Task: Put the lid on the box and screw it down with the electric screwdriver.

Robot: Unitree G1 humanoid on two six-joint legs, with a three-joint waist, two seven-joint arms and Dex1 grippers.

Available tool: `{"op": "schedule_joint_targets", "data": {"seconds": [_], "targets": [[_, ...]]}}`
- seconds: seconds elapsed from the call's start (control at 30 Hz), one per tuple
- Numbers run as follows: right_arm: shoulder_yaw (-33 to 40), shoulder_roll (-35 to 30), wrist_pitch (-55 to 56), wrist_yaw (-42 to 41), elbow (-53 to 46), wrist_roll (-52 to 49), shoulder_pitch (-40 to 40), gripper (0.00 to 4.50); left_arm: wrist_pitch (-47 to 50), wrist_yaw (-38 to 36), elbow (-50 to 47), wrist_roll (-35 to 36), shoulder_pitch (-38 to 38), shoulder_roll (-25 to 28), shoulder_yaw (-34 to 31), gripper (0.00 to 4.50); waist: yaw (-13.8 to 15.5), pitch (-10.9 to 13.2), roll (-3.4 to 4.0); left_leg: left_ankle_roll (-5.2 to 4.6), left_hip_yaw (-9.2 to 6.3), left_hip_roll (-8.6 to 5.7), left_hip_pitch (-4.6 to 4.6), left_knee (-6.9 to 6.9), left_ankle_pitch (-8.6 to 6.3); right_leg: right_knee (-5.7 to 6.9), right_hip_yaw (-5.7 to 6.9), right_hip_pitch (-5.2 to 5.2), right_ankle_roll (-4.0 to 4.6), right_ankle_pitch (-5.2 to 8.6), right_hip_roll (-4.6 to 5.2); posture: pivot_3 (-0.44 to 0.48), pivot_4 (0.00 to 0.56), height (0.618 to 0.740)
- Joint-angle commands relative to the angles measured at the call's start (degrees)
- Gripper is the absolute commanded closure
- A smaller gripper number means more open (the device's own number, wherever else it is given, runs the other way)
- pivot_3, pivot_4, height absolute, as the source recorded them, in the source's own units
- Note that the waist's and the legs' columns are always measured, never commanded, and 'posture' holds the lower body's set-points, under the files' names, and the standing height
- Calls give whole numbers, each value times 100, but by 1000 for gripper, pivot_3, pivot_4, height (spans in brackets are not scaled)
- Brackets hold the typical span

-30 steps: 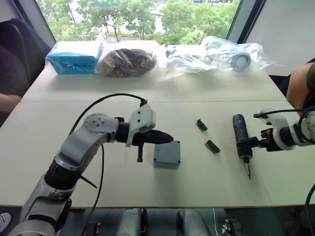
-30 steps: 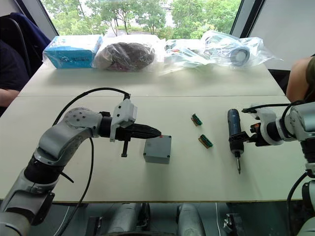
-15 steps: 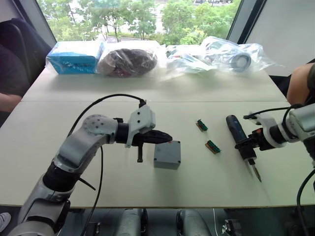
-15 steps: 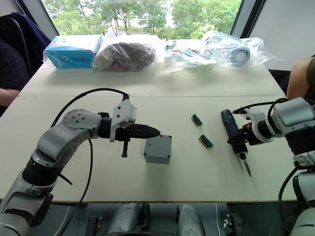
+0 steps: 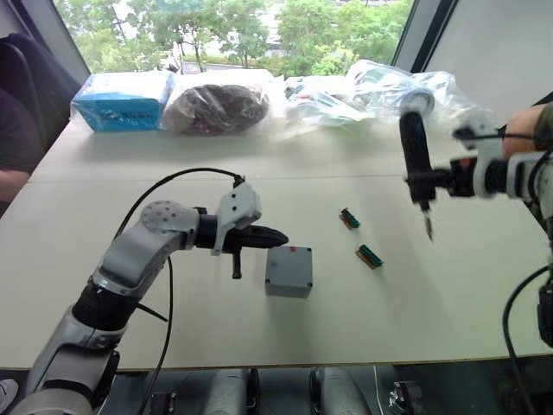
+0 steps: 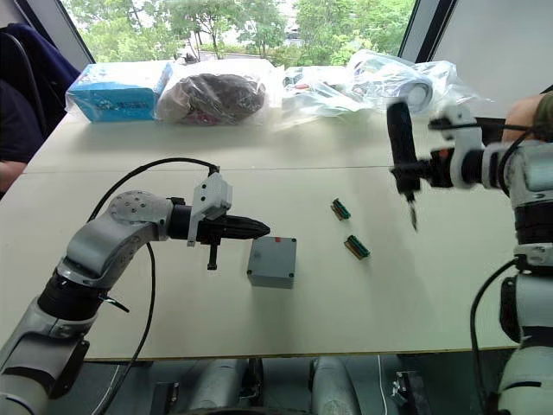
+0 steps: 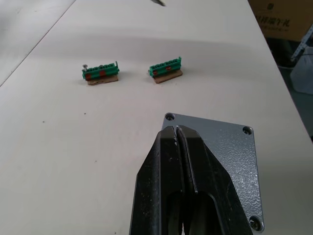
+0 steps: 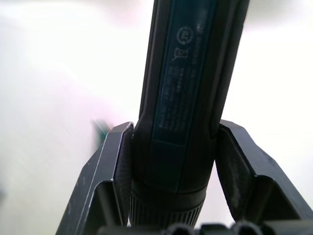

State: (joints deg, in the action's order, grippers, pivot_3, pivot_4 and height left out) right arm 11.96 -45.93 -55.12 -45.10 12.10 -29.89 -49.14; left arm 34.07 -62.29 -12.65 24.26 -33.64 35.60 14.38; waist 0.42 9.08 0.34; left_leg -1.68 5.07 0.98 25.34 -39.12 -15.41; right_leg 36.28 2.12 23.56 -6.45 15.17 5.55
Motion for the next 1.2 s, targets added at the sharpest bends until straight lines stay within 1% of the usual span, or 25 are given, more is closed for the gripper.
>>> {"op": "schedule_joint_targets", "data": {"seconds": [0.03, 0.13, 0.2, 0.3, 0.4, 0.53, 0.7, 0.8, 1.2], "targets": [[1309, 893, -200, 820, -2096, -1204, 629, 2610, -81, -70, 97, -34, -62, -15, -41, 4500, 50, -1, -1, 4, -1, 0, 0, 1, 2, 3, 2, -1, 0, 0, 1, 0, 150, 740], [1204, 1299, -204, 982, -3373, -1587, 1407, 2610, -120, -98, 218, -98, -131, -69, 33, 4500, 145, -1, -1, 4, -15, -5, 2, -10, 3, 2, 16, -16, 0, 0, 9, 0, 150, 740], [1057, 1699, -131, 1304, -4043, -1805, 1840, 2610, -116, -211, 217, -143, -147, -45, 140, 4500, 171, -1, -1, -1, -13, -13, 1, -17, -1, 1, 15, -20, 1, -1, 15, 0, 150, 740], [760, 2108, 101, 1627, -4619, -1806, 2263, 2610, -163, -313, 222, -248, -99, -12, 241, 4500, 163, -1, -1, -4, -13, -14, -1, -19, -2, 4, 12, -19, 1, -1, 15, 0, 150, 740], [441, 2356, 403, 1843, -4867, -1613, 2527, 2610, -173, -151, 405, -309, -132, -205, 230, 4500, 165, -1, -2, -4, -14, -13, -1, -18, -2, 7, 11, -16, 1, -1, 12, 0, 150, 740], [-33, 2521, 867, 1977, -5002, -1245, 2891, 2610, -143, -216, 416, -414, -145, -271, 405, 4500, 158, -1, -2, -4, -14, -14, -1, -18, -2, 6, 11, -16, 1, -1, 9, 0, 150, 740], [-389, 2604, 1251, 2092, -4968, -996, 3075, 2610, -280, -307, 414, -677, -124, -229, 646, 4500, 155, -1, -2, -4, -14, -14, -1, -18, -2, 6, 11, -15, 2, -1, 9, 0, 150, 740], [-559, 2567, 1462, 2106, -4925, -785, 3175, 2610, -342, -294, 525, -771, -101, -263, 672, 4500, 161, -1, -2, -4, -15, -14, -2, -18, -2, 5, 11, -16, 2, -1, 7, 0, 150, 740], [-497, 2266, 1881, 1964, -4640, -527, 3350, 2610, -324, -258, 426, -868, -1, -311, 759, 4500, 164, -2, -4, -5, -15, -13, -6, -18, -3, 5, 11, -21, 2, -1, 7, 0, 150, 740]]}}
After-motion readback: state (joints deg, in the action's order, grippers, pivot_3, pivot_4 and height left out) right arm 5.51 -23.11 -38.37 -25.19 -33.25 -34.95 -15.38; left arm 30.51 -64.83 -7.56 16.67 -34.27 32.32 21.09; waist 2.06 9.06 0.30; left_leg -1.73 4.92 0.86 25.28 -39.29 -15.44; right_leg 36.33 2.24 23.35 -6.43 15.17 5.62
